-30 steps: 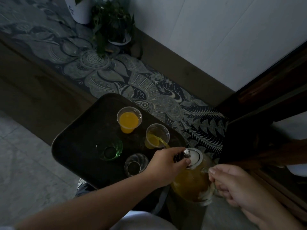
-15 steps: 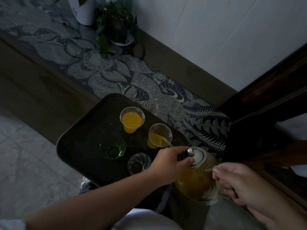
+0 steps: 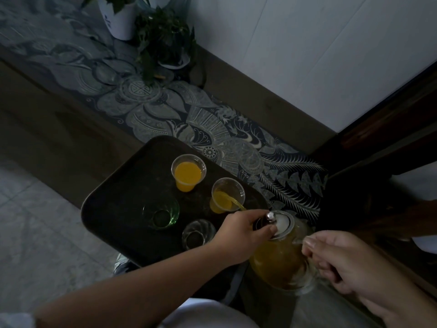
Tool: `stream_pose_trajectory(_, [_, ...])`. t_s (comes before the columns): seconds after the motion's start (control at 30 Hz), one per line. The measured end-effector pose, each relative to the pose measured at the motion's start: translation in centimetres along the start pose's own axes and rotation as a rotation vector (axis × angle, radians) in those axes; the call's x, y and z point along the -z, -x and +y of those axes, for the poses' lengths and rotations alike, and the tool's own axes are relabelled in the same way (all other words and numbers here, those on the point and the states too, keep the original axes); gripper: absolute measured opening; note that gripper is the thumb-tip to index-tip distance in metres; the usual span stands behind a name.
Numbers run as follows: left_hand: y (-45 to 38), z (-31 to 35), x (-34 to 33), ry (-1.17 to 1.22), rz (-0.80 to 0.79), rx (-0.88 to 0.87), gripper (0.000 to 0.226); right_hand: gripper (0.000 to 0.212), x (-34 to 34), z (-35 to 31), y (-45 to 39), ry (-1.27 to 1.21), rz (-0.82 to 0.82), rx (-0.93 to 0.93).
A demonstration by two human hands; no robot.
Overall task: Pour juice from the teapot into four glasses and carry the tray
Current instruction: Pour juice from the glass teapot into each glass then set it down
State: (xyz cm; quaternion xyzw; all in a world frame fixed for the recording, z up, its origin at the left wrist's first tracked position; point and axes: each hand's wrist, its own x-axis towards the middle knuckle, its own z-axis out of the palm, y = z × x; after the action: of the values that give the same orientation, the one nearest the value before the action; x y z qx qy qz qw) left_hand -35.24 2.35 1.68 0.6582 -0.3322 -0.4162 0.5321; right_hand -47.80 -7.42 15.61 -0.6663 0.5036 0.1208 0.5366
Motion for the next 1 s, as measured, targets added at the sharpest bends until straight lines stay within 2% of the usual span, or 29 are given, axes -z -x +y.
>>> stream_pose_trajectory(1.0, [0.3, -0.16, 0.59, 0.037, -0.04, 0.008, 0.026, 0.028, -0.19, 0.75, -0.43, 0.035, 0.079, 0.053])
